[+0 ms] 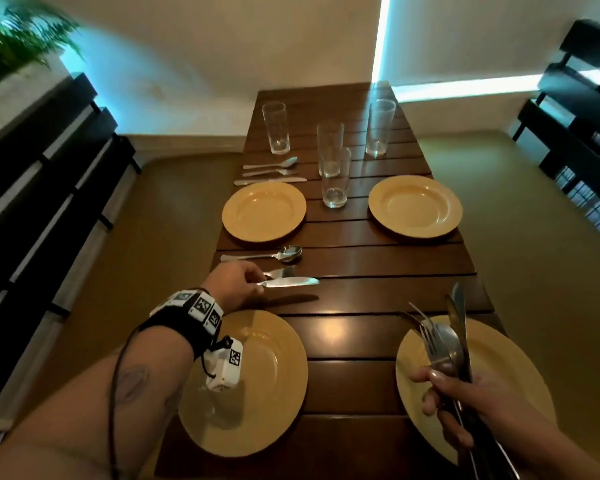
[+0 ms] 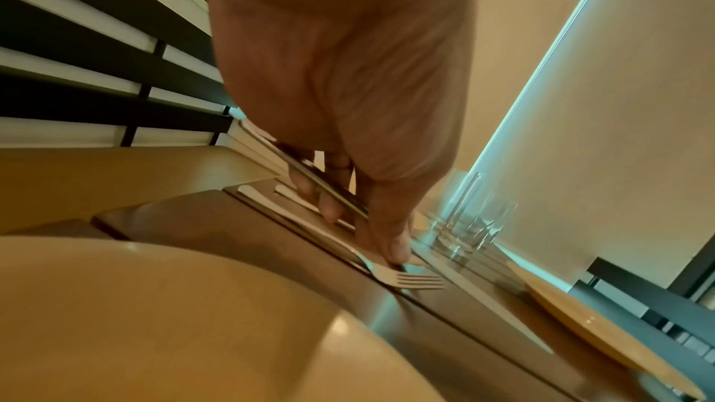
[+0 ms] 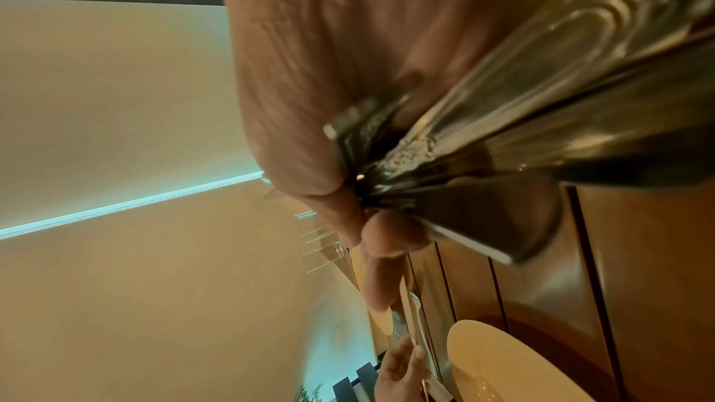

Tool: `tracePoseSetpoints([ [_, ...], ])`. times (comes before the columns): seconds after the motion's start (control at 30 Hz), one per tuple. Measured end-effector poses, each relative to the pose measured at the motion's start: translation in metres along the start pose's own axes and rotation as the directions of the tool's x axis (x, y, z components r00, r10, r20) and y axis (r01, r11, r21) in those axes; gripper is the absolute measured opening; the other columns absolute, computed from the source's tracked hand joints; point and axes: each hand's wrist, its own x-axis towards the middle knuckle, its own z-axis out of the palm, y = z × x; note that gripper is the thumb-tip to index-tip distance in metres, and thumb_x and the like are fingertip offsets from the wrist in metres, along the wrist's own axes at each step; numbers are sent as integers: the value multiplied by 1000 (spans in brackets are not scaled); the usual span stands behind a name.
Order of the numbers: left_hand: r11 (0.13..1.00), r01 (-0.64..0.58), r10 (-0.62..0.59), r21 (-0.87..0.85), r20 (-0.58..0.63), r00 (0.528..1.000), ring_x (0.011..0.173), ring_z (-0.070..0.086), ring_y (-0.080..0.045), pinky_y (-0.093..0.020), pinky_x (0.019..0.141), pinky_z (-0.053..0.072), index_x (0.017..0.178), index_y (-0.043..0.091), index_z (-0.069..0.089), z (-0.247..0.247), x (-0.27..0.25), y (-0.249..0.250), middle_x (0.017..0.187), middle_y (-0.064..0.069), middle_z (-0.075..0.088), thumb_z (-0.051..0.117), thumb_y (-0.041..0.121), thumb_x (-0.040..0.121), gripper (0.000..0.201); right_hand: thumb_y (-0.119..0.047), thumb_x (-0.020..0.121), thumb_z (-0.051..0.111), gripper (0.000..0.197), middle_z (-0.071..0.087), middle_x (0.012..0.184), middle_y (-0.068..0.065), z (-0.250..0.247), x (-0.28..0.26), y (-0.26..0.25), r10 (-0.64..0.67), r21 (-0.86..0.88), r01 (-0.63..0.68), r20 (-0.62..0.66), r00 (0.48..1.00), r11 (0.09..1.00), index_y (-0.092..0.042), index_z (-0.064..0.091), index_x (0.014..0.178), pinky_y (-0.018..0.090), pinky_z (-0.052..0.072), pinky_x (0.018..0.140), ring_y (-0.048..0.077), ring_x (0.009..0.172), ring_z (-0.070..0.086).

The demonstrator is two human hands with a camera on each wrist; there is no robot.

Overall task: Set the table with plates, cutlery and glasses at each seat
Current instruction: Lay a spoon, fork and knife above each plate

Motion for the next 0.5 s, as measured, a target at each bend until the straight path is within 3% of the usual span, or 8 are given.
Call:
tracePoseSetpoints([
  [0.03, 999, 7, -7, 36, 15, 1000, 94, 66, -14, -27, 83, 49, 101, 28, 76, 3, 3, -3, 94, 8, 70, 79, 27, 84, 18, -29, 79, 78, 41, 67, 84, 27, 1, 1, 1, 3, 20, -3, -11, 1000, 1000, 1, 71, 107, 31, 38, 44, 22, 37, 45],
  [0.1, 995, 14, -20, 103, 54, 998, 100, 66, -17, -34, 93, 52, 95, 32, 74, 7, 11, -8, 96, 7, 70, 80, 30, 83, 13, -21, 84, 63, 33, 66, 81, 25, 4, 5, 2, 6, 50, -4, -27, 1000, 999, 2, 70, 107, 30, 35, 45, 21, 36, 42],
  [0.17, 988, 23, -37, 155, 86, 996, 104, 66, -19, -43, 102, 49, 92, 37, 74, 10, 18, -13, 97, 6, 71, 79, 32, 83, 12, -19, 86, 59, 31, 66, 79, 25, 8, 10, 2, 13, 53, -11, -34, 999, 999, 2, 70, 105, 28, 35, 43, 20, 36, 41],
  [0.27, 978, 8, -30, 207, 103, 994, 104, 65, -20, -50, 106, 45, 94, 39, 75, 15, 25, -21, 97, 7, 70, 77, 33, 85, 10, -20, 90, 57, 29, 67, 81, 24, 13, 18, -2, 34, 31, -33, -29, 999, 999, -1, 70, 107, 27, 39, 41, 19, 38, 43],
  [0.43, 974, -86, 71, 210, 78, 994, 96, 60, -12, -33, 90, 49, 105, 33, 79, 17, 31, -29, 96, 11, 64, 73, 30, 90, 17, -22, 89, 55, 32, 68, 81, 20, 23, 32, -9, 23, 28, -23, -10, 1000, 999, -1, 69, 108, 27, 42, 41, 18, 39, 43],
  [0.5, 963, -118, 97, 241, 96, 991, 99, 61, -14, -38, 94, 50, 105, 33, 79, 17, 31, -29, 95, 13, 61, 73, 30, 90, 17, -21, 86, 57, 33, 67, 80, 20, 26, 36, -11, 25, 52, -25, 0, 1000, 998, 1, 69, 107, 28, 40, 41, 18, 39, 42],
])
